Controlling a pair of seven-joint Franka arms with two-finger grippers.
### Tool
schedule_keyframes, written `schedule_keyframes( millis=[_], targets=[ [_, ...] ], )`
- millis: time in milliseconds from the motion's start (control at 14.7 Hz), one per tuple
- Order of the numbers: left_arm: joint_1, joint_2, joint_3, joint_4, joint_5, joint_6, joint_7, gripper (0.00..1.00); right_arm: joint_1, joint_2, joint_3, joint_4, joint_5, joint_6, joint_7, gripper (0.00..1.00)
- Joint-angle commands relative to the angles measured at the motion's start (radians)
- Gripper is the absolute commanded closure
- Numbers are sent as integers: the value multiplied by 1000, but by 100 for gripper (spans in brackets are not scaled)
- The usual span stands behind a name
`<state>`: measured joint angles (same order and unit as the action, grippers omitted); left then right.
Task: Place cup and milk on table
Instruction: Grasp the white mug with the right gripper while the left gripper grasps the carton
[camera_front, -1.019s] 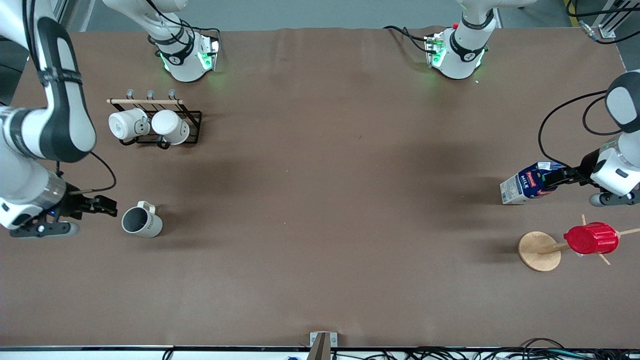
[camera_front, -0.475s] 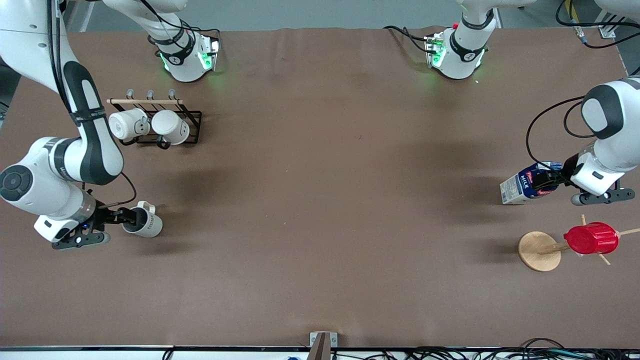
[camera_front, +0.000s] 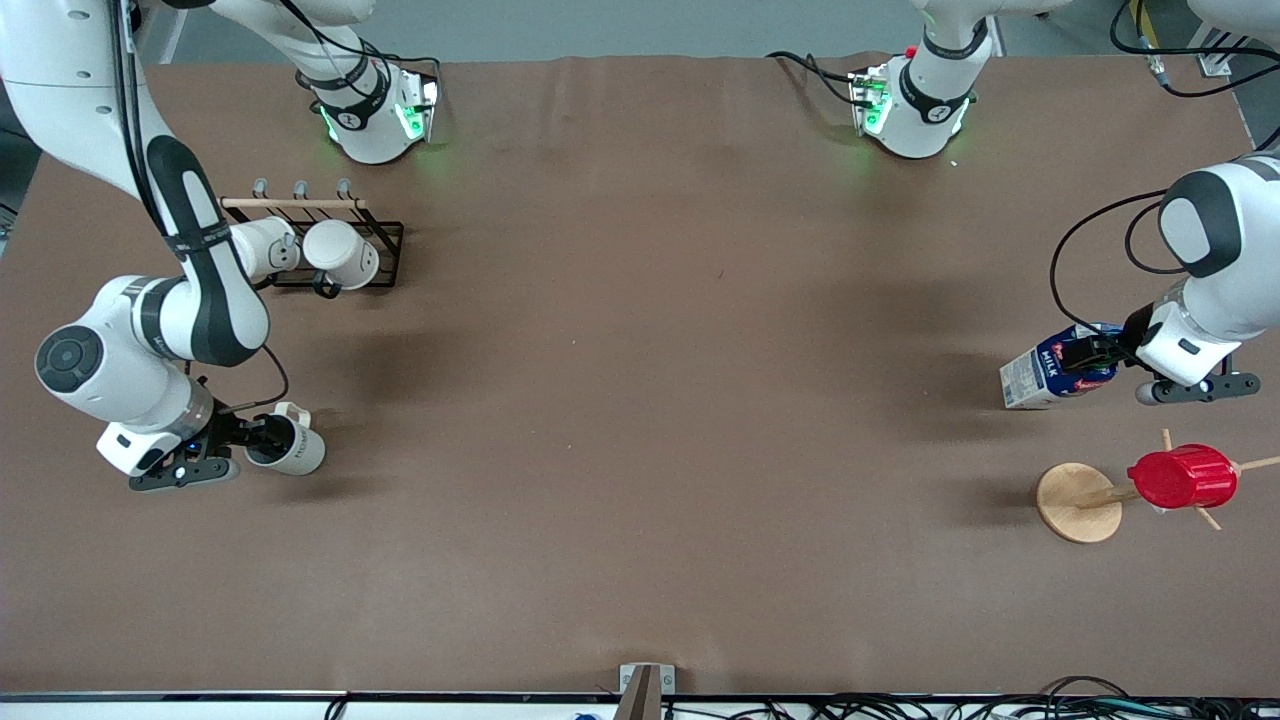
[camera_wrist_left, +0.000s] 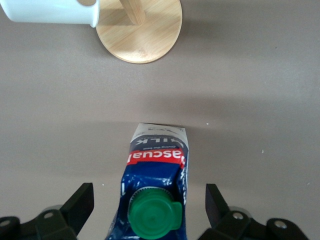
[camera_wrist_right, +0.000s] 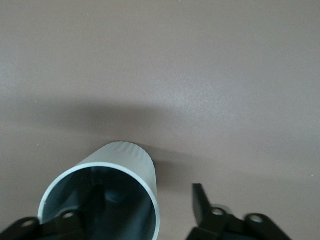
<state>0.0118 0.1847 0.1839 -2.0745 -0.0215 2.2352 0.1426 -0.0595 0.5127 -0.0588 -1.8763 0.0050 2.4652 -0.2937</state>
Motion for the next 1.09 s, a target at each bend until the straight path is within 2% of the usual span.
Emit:
schedule_keyframes(
  millis=[0,68,136,204,272,407,543,679,815,1019],
  targets=[
    [11,-27,0,-24,12,14,31,40,-8,0,7,-18,7,18,-16,46],
    [11,-27,0,-24,12,14,31,61,-9,1,7,-17,7,18,-16,58],
    [10,-27,-1,-22,14,14,31,73,-10,3,8,-15,9,18,-5,89],
    [7,-27,-1,-21,14,12,32,81,-14,3,10,-8,25,12,-1,100],
    [7,-31,-1,-21,14,12,40,88,-16,3,8,2,64,5,-11,100],
    [5,-39,-1,-13,14,0,118,100,-13,-2,8,37,78,-58,-5,100],
    [5,-53,-1,16,14,-35,135,100,-2,-22,8,109,79,-199,11,100],
    [4,-51,-6,72,14,-98,135,100,30,-91,23,153,78,-360,85,100],
    [1,-53,-15,126,14,-143,138,99,43,-123,100,175,63,-440,201,100],
    [0,-53,-75,165,12,-163,120,98,49,-128,235,187,64,-485,342,100]
  ],
)
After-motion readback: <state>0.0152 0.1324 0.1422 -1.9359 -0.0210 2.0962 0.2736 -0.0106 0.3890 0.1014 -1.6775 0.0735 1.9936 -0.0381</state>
